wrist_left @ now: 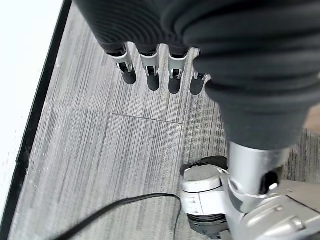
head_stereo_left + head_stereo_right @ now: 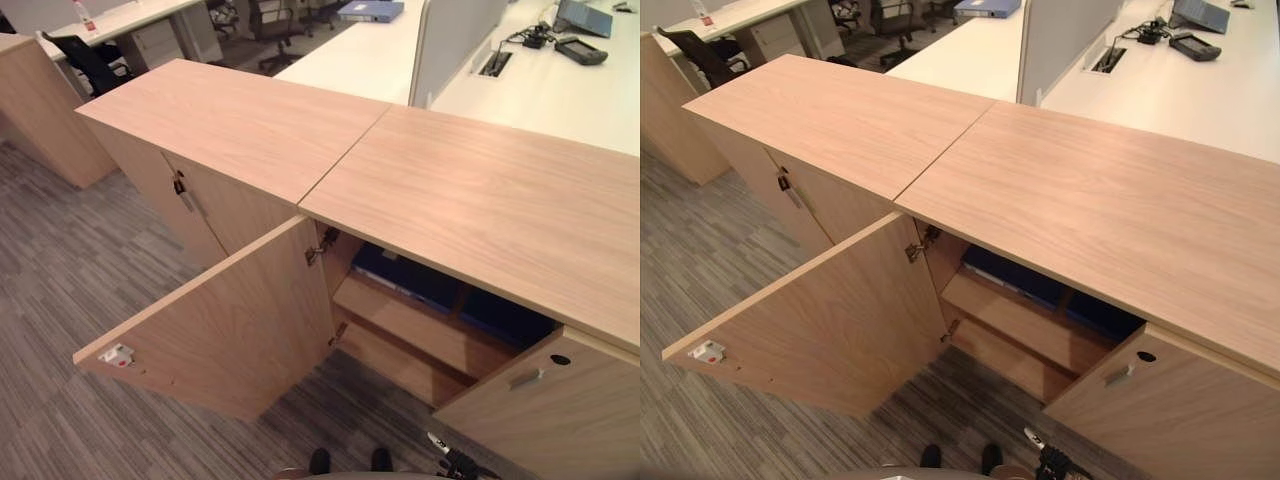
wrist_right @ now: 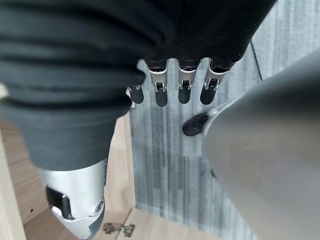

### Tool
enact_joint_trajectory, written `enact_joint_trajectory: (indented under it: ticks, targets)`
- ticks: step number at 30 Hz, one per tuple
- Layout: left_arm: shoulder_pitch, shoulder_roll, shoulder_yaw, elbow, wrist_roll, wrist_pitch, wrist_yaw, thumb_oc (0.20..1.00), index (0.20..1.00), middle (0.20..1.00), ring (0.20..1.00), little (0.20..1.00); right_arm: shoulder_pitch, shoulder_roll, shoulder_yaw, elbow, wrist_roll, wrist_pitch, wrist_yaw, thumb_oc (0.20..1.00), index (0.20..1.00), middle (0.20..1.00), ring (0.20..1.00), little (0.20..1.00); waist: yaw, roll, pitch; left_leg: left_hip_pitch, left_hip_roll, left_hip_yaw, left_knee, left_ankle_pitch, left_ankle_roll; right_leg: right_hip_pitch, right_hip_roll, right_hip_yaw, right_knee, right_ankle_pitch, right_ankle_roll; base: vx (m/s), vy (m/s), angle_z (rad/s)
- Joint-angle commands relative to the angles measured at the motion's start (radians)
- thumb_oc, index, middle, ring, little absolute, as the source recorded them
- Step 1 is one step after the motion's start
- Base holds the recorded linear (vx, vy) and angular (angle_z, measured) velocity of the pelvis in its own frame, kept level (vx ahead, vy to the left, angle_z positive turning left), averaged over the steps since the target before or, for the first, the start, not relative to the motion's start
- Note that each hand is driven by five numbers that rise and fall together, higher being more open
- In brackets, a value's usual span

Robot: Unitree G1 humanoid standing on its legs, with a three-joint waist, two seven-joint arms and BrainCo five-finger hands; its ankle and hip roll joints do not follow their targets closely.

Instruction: Put the empty folder in the office cabinet

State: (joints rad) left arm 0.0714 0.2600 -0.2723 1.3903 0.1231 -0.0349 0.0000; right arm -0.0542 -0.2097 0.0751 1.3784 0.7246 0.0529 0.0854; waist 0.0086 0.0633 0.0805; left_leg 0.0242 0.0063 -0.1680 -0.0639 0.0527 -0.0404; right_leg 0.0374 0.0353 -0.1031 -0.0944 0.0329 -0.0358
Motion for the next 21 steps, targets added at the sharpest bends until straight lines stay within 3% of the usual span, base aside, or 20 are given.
enact_joint_trajectory:
  ticks: [1,4,6,9,11,12,13,14,16,19,20,21]
  targets:
    - [-0.037,0.006,0.02,0.052,-0.035,0.002,0.021,1.0,1.0,1.0,1.0,1.0,0.016,0.043,-0.011,0.022,-0.012,-0.009,-0.005,1.0,1.0,1.0,1.0,1.0,-0.002,-0.019,-0.009,-0.046,-0.042,0.015,-0.023,-0.011,-0.005,0.023,-0.043,0.002,0.041,-0.122,0.089,0.02,-0.083,0.17]
    - [-0.037,-0.001,0.03,0.056,-0.051,0.003,0.026,1.0,1.0,1.0,1.0,1.0,0.023,0.032,-0.024,0.014,-0.001,-0.023,-0.016,1.0,1.0,1.0,1.0,1.0,0.004,-0.028,0.008,-0.051,-0.039,0.001,-0.01,-0.005,-0.019,0.032,-0.039,-0.026,0.041,-0.131,0.08,-0.04,-0.085,0.1]
    - [-0.053,-0.01,0.022,0.051,-0.059,0.002,0.033,1.0,1.0,1.0,1.0,1.0,0.014,0.016,-0.039,0.006,-0.001,-0.029,-0.025,1.0,1.0,1.0,1.0,1.0,-0.002,-0.037,0.03,-0.11,-0.037,0.04,0.066,-0.02,-0.022,0.02,-0.058,-0.053,0.063,-0.139,0.079,-0.14,-0.014,0.3]
    - [-0.052,-0.013,0.032,0.051,-0.065,0.006,0.042,1.0,1.0,1.0,1.0,1.0,-0.004,0.004,-0.046,-0.001,0.003,-0.031,-0.041,1.0,1.0,1.0,1.0,1.0,-0.006,-0.047,0.037,-0.134,0.011,0.188,0.145,-0.075,-0.011,-0.002,-0.084,-0.08,0.096,-0.139,0.076,-0.09,0.02,0.5]
    - [-0.049,-0.016,0.044,0.055,-0.064,0.004,0.049,1.0,1.0,1.0,1.0,1.0,-0.004,0.004,-0.051,0.004,-0.002,-0.027,-0.04,1.0,1.0,1.0,1.0,1.0,-0.01,-0.057,0.031,-0.105,0.037,0.218,0.163,-0.098,-0.015,-0.006,-0.094,-0.082,0.096,-0.133,0.076,-0.02,0.048,0.26]
    - [-0.043,-0.02,0.057,0.058,-0.07,0.006,0.055,1.0,1.0,1.0,1.0,1.0,0.003,0.001,-0.063,0.015,-0.008,-0.021,-0.039,1.0,1.0,1.0,1.0,1.0,-0.018,-0.063,0.02,-0.063,0.074,0.233,0.163,-0.108,-0.018,-0.016,-0.107,-0.086,0.098,-0.131,0.078,0.0,0.063,0.16]
    - [-0.043,-0.02,0.057,0.058,-0.07,0.006,0.055,1.0,1.0,1.0,1.0,1.0,0.003,0.0,-0.063,0.015,-0.008,-0.021,-0.039,1.0,1.0,1.0,1.0,1.0,-0.017,-0.062,0.021,-0.061,0.075,0.233,0.162,-0.108,-0.018,-0.015,-0.106,-0.085,0.098,-0.132,0.077,-0.01,0.156,0.22]
    - [-0.039,-0.025,0.066,0.061,-0.08,0.003,0.062,1.0,1.0,1.0,1.0,1.0,0.008,-0.012,-0.08,0.026,-0.026,-0.018,-0.042,1.0,1.0,1.0,1.0,1.0,-0.026,-0.057,0.003,-0.002,0.131,0.2,0.151,-0.079,-0.035,-0.033,-0.115,-0.08,0.106,-0.13,0.08,-0.02,0.154,0.16]
    - [-0.037,-0.028,0.065,0.062,-0.081,0.004,0.065,1.0,1.0,1.0,1.0,1.0,0.01,-0.015,-0.082,0.027,-0.029,-0.018,-0.043,1.0,1.0,1.0,1.0,1.0,-0.031,-0.05,-0.005,0.006,0.143,0.173,0.141,-0.058,-0.042,-0.044,-0.117,-0.079,0.109,-0.129,0.081,-0.02,0.133,0.01]
    - [-0.044,-0.041,0.049,0.062,-0.078,-0.001,0.075,1.0,1.0,1.0,1.0,1.0,0.019,-0.033,-0.104,0.021,-0.028,-0.021,-0.051,1.0,1.0,1.0,1.0,1.0,-0.048,-0.012,-0.021,0.025,0.183,0.087,0.029,-0.033,-0.08,-0.069,-0.137,-0.072,0.107,-0.121,0.099,-0.09,0.336,0.09]
    - [-0.057,-0.046,0.032,0.055,-0.072,-0.004,0.072,1.0,1.0,1.0,1.0,1.0,0.017,-0.045,-0.124,0.014,-0.016,-0.02,-0.053,1.0,1.0,1.0,1.0,1.0,-0.057,0.0,-0.015,0.015,0.189,0.114,0.005,-0.038,-0.082,-0.084,-0.169,-0.077,0.111,-0.105,0.117,-0.15,0.445,0.13]
    - [-0.057,-0.046,0.032,0.055,-0.073,-0.004,0.072,1.0,1.0,1.0,1.0,1.0,0.017,-0.045,-0.125,0.014,-0.016,-0.02,-0.053,1.0,1.0,1.0,1.0,1.0,-0.056,0.001,-0.015,0.016,0.189,0.115,0.004,-0.038,-0.082,-0.084,-0.169,-0.076,0.111,-0.104,0.117,-0.1,0.355,0.05]
